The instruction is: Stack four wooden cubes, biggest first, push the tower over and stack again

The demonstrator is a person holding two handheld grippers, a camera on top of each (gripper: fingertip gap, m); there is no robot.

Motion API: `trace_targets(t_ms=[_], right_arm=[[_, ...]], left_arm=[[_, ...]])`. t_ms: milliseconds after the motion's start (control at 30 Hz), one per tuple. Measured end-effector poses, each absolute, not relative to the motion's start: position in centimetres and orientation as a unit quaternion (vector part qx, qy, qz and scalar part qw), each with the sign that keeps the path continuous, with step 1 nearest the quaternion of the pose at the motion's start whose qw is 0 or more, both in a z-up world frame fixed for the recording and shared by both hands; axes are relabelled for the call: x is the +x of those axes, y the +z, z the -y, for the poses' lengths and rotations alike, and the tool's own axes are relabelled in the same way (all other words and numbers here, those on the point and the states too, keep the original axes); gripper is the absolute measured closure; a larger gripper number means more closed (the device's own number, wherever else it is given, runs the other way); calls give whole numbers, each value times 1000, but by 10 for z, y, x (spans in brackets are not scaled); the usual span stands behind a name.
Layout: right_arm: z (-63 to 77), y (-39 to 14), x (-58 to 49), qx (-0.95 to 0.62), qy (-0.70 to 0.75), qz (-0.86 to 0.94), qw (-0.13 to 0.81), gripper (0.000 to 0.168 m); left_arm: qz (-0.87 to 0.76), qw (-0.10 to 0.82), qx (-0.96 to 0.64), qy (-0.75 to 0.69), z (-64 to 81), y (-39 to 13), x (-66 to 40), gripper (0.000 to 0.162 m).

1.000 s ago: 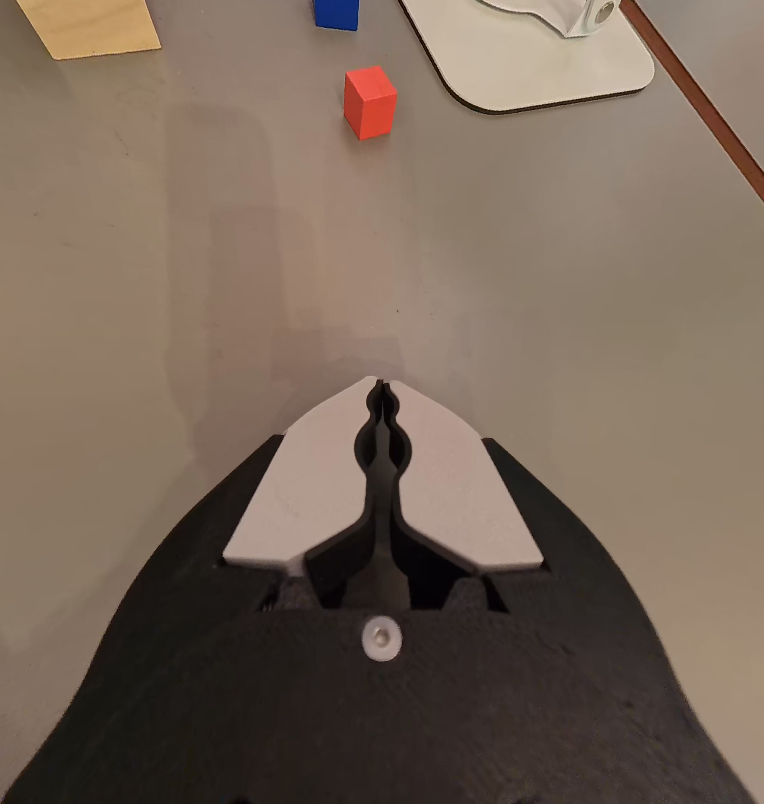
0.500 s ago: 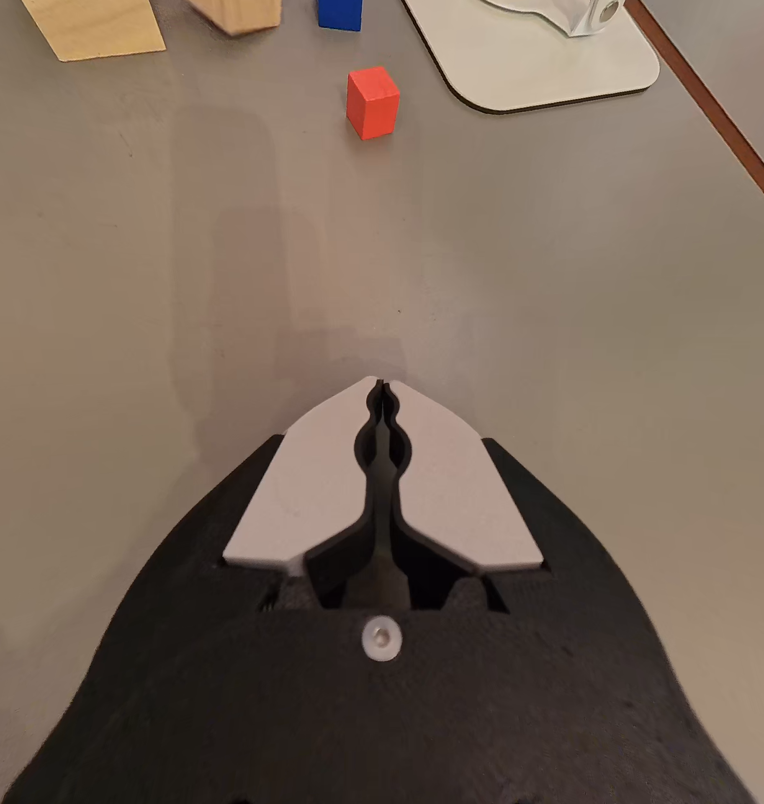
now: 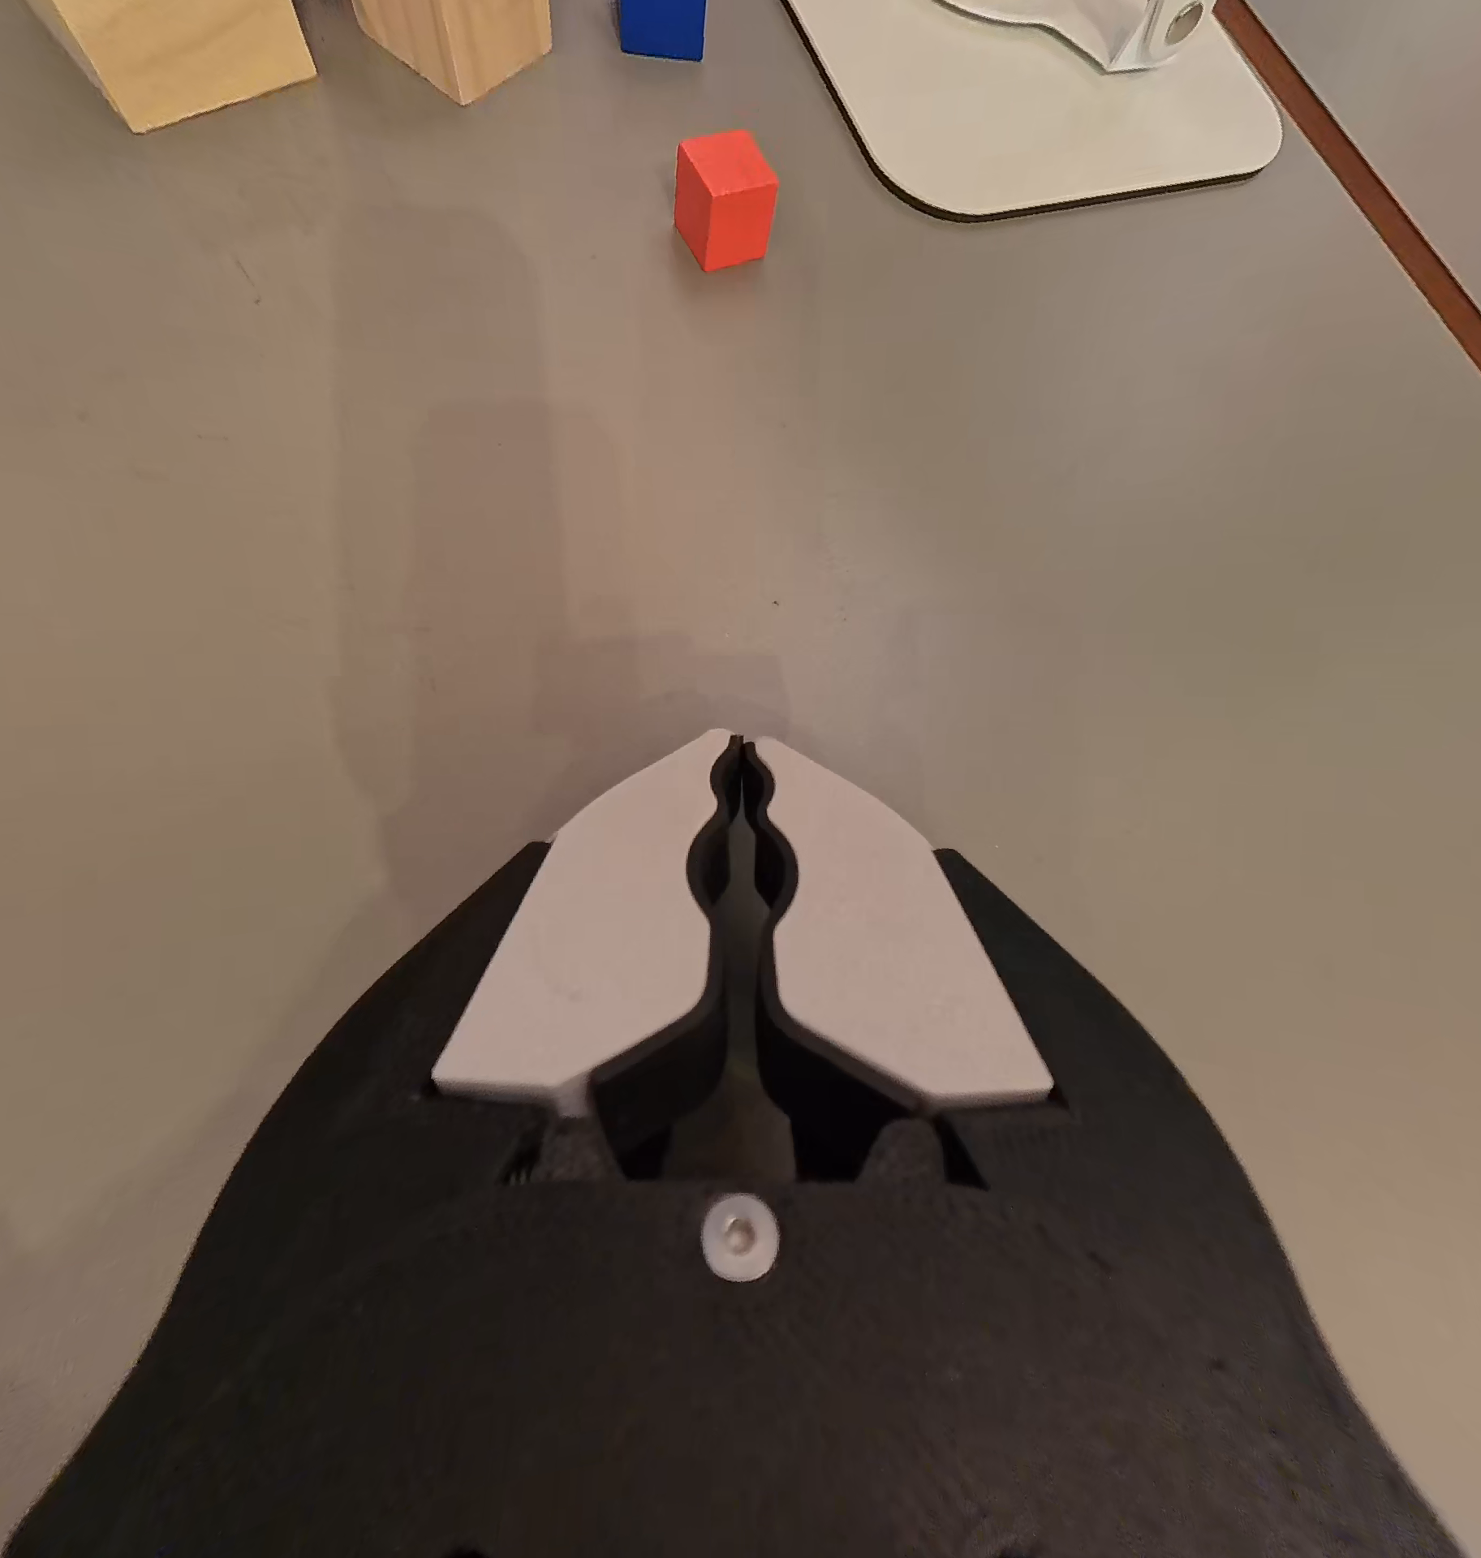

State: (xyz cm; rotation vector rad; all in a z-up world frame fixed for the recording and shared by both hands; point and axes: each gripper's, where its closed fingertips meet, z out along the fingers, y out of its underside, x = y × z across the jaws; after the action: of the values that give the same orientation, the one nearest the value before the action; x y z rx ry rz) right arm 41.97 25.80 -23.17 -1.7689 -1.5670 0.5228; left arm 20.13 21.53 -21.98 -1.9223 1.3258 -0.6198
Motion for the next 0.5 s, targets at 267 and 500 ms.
trace_targets(t_ms=[267, 500], right_arm=[[-257, -232, 419, -683, 202, 607, 353, 168], [-257, -232, 419, -683, 203, 607, 352, 168]], left_arm=[[-496, 394, -740, -225, -216, -193, 195, 115], [-573, 371, -683, -260, -147, -150, 209, 115]])
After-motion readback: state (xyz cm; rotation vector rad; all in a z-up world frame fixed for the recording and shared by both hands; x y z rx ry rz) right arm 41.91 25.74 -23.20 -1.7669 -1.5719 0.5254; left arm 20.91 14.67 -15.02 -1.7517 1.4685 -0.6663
